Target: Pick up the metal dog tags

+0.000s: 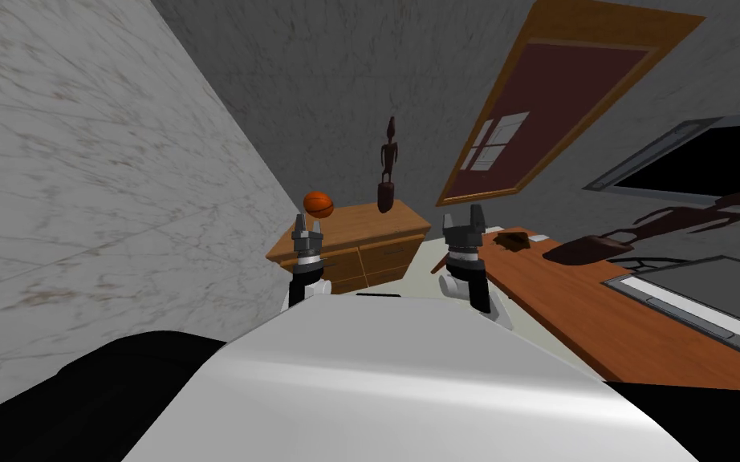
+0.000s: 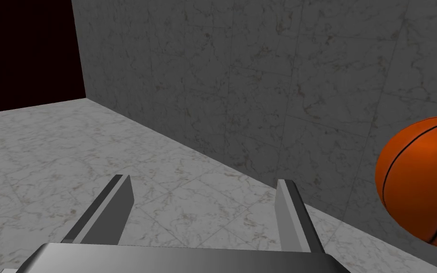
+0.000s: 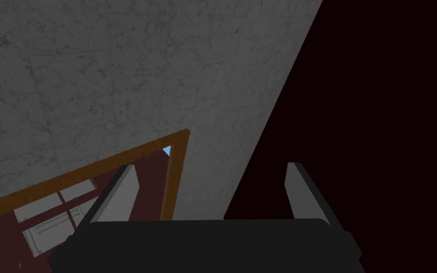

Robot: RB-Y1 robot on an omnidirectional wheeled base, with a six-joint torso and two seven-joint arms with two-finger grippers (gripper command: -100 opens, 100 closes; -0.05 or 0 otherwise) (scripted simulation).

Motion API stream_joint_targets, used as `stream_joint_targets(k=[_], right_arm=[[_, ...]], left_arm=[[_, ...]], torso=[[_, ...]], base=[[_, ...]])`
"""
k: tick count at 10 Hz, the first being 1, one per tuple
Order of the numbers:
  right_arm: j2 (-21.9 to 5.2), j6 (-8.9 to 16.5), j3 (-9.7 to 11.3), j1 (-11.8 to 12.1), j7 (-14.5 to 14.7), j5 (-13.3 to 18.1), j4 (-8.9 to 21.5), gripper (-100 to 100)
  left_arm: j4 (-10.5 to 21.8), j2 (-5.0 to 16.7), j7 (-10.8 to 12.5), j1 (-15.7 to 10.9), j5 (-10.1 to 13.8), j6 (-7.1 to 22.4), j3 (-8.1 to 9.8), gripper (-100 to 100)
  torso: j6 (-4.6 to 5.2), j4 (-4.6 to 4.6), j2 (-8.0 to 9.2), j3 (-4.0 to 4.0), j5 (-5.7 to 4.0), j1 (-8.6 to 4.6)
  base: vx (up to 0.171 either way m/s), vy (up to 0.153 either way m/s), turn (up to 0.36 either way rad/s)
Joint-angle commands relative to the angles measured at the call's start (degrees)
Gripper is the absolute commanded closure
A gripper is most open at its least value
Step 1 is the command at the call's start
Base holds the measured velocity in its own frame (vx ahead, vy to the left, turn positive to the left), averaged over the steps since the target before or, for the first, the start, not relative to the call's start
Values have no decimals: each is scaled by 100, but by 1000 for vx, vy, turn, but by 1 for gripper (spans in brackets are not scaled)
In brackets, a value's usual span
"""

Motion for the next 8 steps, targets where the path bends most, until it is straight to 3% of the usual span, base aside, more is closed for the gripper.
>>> stream_joint_targets(k=[1,3,5,8], right_arm=[[-214,286,-103,-286,-231,-52,188,-100],[-360,546,-200,-552,-401,-101,341,-100],[-643,951,-410,-972,-755,-214,700,-100],[-775,1385,-521,-1439,-1004,-277,905,-100]], left_arm=[[0,0,0,0,0,0,0,0],[0,0,0,0,0,0,0,0],[0,0,0,0,0,0,0,0],[0,0,0,0,0,0,0,0]], torso=[[0,0,0,0,0,0],[0,0,1,1,0,0],[-1,-1,-3,-2,1,5],[0,-1,-3,-1,1,4]], base=[[-36,-24,-118],[-27,-19,-86],[-25,-15,-131],[-21,-13,-61]])
